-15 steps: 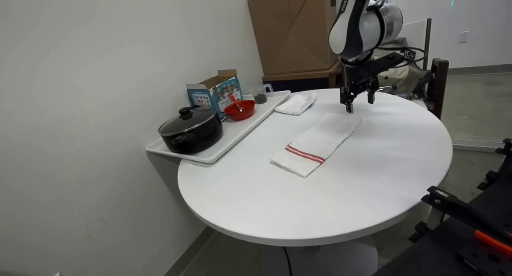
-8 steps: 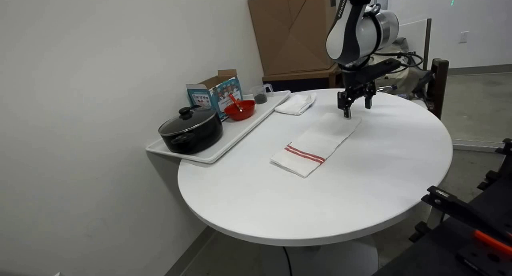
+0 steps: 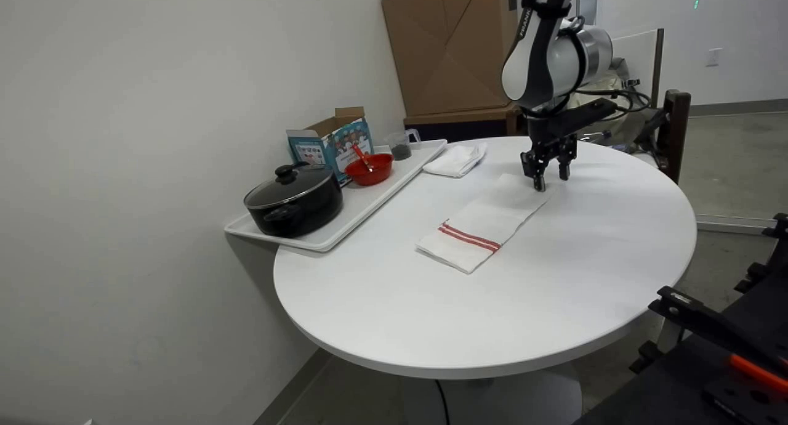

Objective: Fold the towel

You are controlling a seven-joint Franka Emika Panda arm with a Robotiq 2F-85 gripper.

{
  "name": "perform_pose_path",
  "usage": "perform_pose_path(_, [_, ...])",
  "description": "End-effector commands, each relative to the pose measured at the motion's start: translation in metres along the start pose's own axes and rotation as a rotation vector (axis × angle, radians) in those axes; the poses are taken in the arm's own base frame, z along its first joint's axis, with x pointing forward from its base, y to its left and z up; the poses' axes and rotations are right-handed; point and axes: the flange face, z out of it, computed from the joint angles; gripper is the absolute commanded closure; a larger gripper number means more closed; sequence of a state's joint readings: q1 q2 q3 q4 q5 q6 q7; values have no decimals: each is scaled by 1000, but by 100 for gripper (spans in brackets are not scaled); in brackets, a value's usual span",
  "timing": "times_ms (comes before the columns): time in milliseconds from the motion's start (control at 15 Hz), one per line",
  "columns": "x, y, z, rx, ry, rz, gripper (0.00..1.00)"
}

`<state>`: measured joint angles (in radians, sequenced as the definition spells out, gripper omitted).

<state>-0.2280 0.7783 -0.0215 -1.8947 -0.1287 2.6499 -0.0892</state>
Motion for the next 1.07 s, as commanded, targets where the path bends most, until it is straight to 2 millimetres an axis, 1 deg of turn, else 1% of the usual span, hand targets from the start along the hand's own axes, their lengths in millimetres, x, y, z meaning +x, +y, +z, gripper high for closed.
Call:
perform_pose_path(0, [3, -7, 5, 17, -12, -17, 44])
perform_pose_path(67, [4, -9, 5, 19, -11, -18, 53])
perform_pose_path(133, [4, -10, 4, 19, -9, -18, 64])
perform_pose_path(333, [5, -11, -2, 18, -6, -13, 89])
perform_pose_path(400, [4, -10, -4, 19, -5, -5, 90])
perform_pose_path(467, [4, -8, -6, 20, -5, 9, 94])
perform_pose_path(600, [3, 1, -12, 24, -3, 48, 94])
perform_pose_path(667, [1, 9, -15, 24, -1, 69, 90])
perform_pose_path(733, [0, 17, -18, 22, 2, 88, 90])
perform_pose_path(1000, [-8, 65, -42, -20, 29, 165, 90])
